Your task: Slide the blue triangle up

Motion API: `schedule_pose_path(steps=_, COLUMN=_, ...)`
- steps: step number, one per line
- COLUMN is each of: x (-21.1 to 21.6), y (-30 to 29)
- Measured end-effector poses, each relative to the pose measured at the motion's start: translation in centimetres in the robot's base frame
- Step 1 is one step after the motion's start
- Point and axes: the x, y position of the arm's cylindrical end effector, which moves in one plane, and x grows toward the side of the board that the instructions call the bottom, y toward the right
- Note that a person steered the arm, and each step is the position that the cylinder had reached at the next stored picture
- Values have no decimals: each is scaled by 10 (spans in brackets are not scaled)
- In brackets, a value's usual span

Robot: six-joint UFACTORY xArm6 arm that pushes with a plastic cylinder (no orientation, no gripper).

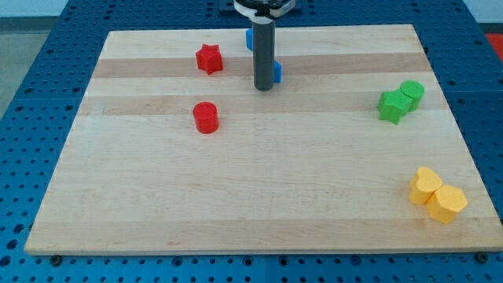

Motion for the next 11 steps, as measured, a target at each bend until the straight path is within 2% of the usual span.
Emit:
schedule_pose_path(steps=1, x=-13, y=0)
schedule_pose_path(steps=4, x=-18, y=32)
schedule_pose_path(steps=7, x=-51, y=28)
schedule_pose_path(steps=11, x=-54, y=25)
